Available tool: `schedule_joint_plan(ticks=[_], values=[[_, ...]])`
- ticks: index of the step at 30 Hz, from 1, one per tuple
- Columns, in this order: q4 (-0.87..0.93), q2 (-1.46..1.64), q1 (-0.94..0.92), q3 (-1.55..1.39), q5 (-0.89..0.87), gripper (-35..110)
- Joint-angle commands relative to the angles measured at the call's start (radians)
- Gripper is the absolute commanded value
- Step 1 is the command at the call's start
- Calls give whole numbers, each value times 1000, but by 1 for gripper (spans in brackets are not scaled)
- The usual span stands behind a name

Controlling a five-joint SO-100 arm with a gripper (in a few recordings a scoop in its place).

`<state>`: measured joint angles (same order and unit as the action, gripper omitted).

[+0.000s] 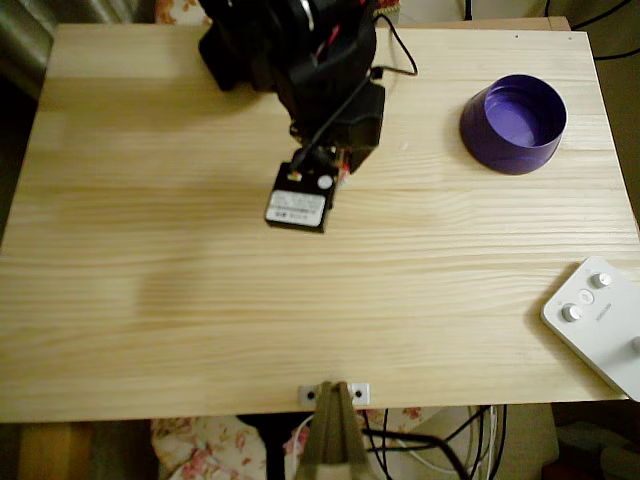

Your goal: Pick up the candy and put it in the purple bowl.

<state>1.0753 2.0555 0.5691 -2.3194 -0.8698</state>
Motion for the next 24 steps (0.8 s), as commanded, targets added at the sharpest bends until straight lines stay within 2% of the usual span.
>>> schedule_joint_plan(ticks=[1, 12, 18, 24], values=[[58, 92, 64, 118, 17, 0], [23, -40, 402, 390, 58, 0], [-112, -77, 518, 433, 118, 0], [-321, -143, 561, 442, 201, 0]])
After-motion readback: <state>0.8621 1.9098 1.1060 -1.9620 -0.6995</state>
